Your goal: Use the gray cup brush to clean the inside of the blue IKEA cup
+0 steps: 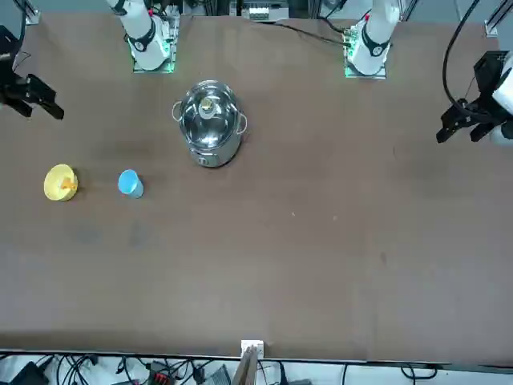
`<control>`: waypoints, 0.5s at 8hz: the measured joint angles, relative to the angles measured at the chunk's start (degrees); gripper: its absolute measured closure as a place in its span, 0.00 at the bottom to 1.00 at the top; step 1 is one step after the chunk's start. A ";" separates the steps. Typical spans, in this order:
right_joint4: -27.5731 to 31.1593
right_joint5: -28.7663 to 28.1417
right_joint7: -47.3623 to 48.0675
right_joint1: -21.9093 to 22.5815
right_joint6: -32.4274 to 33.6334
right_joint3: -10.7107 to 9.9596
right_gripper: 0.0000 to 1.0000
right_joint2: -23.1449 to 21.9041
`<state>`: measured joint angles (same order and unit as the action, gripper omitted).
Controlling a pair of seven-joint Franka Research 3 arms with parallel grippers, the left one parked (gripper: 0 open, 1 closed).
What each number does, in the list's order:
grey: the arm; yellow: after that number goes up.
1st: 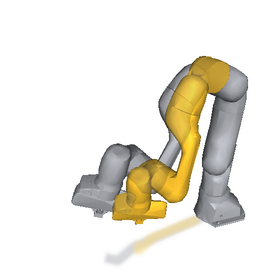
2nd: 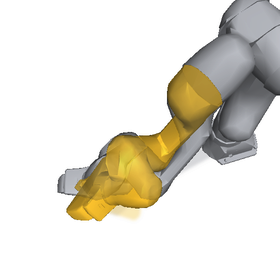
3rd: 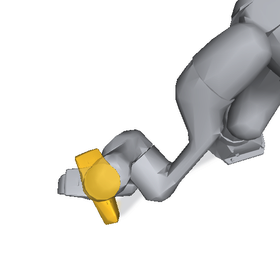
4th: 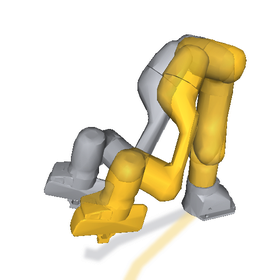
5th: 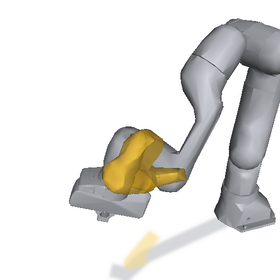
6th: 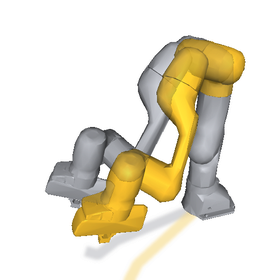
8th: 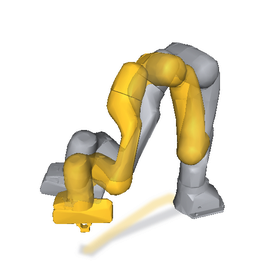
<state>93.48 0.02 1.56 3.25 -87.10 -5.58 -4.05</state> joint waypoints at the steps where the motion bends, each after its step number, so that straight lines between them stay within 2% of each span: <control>1: 0.00 0.00 0.00 0.00 0.00 0.00 0.00 0.00; 4: -0.16 0.23 0.00 -0.05 -0.16 -0.40 0.00 0.94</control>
<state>93.32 0.25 1.56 3.20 -87.26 -5.97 -3.10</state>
